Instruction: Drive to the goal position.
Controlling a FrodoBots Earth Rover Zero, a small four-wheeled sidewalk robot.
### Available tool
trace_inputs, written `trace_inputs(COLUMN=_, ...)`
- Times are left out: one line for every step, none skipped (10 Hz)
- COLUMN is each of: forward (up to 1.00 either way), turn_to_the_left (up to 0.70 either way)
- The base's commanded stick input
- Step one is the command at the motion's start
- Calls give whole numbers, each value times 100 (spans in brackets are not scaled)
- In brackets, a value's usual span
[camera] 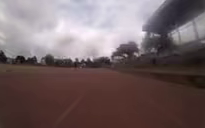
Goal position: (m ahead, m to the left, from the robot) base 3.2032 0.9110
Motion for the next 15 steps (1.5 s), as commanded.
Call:
trace_inputs(forward=100, turn_to_the_left=-27)
trace_inputs(forward=100, turn_to_the_left=-16)
trace_inputs(forward=100, turn_to_the_left=-5)
trace_inputs(forward=100, turn_to_the_left=0)
trace_inputs(forward=100, turn_to_the_left=0)
trace_inputs(forward=100, turn_to_the_left=0)
trace_inputs(forward=100, turn_to_the_left=0)
trace_inputs(forward=100, turn_to_the_left=0)
trace_inputs(forward=100, turn_to_the_left=0)
trace_inputs(forward=100, turn_to_the_left=0)
trace_inputs(forward=100, turn_to_the_left=0)
trace_inputs(forward=100, turn_to_the_left=0)
trace_inputs(forward=100, turn_to_the_left=0)
trace_inputs(forward=100, turn_to_the_left=0)
trace_inputs(forward=100, turn_to_the_left=0)
